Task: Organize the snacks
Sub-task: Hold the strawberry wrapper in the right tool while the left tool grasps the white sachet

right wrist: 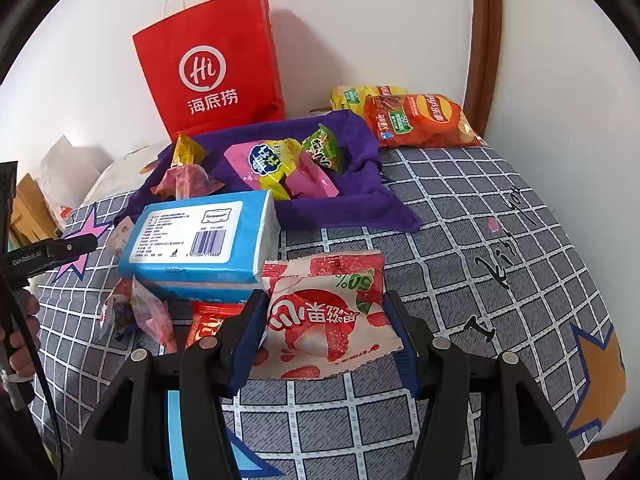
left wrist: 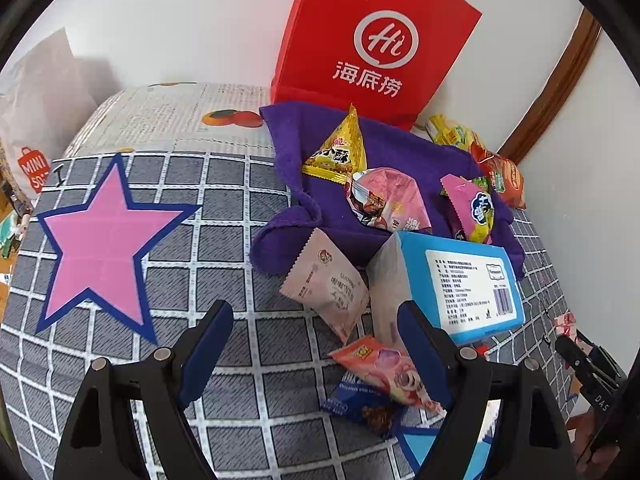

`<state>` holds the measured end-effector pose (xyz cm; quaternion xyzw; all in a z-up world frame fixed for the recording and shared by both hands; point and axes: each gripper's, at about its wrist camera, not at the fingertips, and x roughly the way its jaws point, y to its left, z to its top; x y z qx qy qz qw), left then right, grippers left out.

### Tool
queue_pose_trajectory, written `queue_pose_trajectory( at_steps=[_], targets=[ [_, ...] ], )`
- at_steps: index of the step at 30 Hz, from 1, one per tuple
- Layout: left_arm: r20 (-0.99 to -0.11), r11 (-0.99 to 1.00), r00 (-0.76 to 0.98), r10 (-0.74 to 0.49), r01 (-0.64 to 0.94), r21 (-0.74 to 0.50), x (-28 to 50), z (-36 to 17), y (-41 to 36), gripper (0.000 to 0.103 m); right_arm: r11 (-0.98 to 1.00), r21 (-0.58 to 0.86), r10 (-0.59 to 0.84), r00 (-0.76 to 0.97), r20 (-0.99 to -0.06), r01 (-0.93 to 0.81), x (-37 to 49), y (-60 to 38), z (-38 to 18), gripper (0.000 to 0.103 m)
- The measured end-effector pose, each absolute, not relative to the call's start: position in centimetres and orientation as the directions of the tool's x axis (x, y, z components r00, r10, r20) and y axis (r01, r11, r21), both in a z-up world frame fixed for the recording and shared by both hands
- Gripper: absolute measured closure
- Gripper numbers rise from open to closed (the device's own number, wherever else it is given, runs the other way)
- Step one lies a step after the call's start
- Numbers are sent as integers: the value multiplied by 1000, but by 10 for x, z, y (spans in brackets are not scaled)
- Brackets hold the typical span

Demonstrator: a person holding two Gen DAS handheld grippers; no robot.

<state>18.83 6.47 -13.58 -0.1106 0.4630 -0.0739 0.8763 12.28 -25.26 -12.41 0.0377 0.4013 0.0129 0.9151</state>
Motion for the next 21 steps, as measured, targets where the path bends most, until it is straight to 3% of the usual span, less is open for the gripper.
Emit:
queue_pose_trajectory(
  at_steps=[10,21],
  targets=[
    [-827,970,520,-214,9,-245,214,-160,62,22,998,56,17,672,-740,36,136,-261,-127,45],
    [-837,966,492,-241,36,-256,230,-174,56,35,995,59,-8,672,-740,77,153,-268,-131,45]
  ],
)
